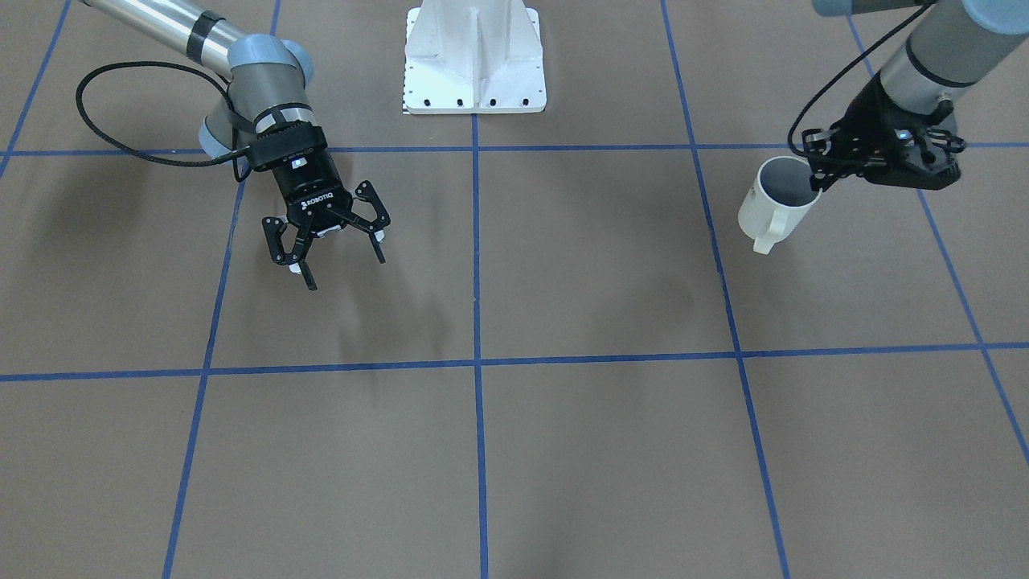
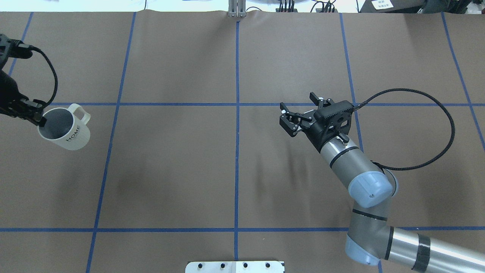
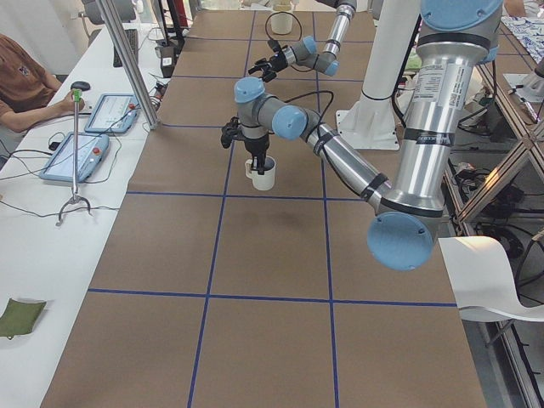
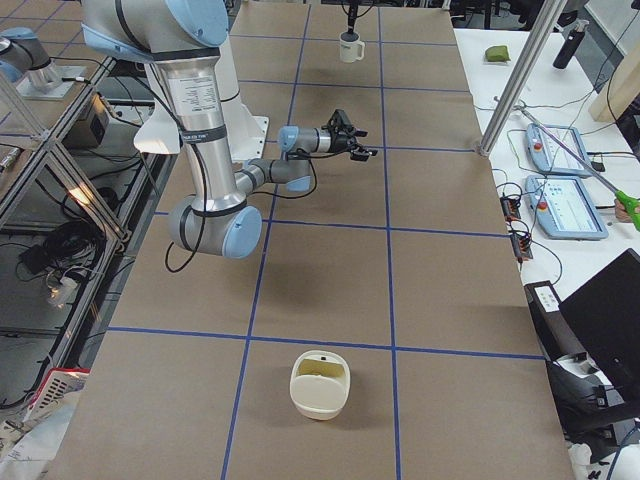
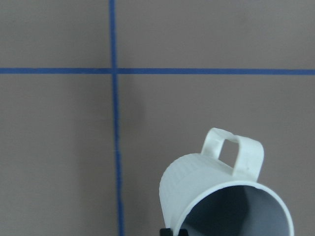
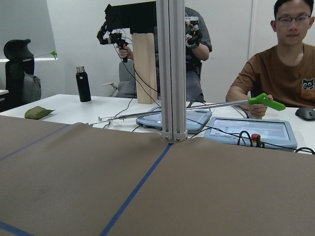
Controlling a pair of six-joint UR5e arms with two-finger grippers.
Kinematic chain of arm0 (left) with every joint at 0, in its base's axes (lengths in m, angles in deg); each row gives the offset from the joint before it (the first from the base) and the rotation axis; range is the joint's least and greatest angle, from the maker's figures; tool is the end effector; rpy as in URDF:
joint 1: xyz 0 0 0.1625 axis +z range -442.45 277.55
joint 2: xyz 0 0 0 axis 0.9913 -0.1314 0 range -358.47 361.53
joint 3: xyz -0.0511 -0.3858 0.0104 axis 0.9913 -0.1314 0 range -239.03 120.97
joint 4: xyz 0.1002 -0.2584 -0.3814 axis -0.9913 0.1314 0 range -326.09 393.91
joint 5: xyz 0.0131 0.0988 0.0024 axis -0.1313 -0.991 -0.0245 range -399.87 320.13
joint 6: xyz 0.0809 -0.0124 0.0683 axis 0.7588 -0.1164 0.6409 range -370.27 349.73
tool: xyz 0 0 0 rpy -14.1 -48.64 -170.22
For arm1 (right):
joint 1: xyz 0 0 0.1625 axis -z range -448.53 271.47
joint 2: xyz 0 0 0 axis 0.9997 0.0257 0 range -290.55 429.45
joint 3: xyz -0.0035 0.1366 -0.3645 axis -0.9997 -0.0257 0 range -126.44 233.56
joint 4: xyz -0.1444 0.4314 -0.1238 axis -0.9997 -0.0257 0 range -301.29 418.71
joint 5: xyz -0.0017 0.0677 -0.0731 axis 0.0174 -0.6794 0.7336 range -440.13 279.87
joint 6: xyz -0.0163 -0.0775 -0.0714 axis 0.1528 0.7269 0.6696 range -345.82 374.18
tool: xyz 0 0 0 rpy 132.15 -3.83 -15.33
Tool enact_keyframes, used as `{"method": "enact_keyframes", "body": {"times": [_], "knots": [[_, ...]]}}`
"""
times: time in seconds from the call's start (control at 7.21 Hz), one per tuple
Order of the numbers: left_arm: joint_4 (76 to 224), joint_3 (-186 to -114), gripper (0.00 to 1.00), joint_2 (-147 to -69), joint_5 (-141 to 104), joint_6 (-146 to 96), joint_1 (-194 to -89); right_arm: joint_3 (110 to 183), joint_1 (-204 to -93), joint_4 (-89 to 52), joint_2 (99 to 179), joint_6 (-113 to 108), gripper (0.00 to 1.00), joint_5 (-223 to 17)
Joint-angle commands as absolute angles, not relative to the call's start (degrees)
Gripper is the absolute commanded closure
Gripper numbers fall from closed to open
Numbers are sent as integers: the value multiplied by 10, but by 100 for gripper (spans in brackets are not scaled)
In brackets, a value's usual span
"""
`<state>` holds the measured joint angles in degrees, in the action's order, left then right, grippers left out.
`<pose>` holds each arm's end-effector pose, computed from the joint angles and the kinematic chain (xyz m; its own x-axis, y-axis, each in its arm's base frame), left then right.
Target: Left arm hands cup to right arm to dump lemon
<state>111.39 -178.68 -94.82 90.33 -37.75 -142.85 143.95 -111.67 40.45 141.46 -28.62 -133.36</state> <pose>0.2070 -0.4951 0.3185 0.6855 0.1653 -0.7091 -0.1542 0.9848 0.0804 -0.5061 -0.4306 0.2903 0.6335 -0.3685 0.6804 -0.5894 0.3399 0.7329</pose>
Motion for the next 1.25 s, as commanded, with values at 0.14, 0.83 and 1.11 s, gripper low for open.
{"method": "enact_keyframes", "body": {"times": [0.14, 0.83, 1.11], "knots": [[1251, -1709, 100, -864, 909, -279, -1452, 1443, -1264, 306, 1418, -289, 0, -1577], [1285, -1641, 100, -843, 964, -286, -1450, 1448, -1465, 187, 1453, -280, 0, -1981], [1285, -1631, 100, -846, 965, -304, -1465, 1447, -1466, 187, 1460, -280, 0, -1982]]}}
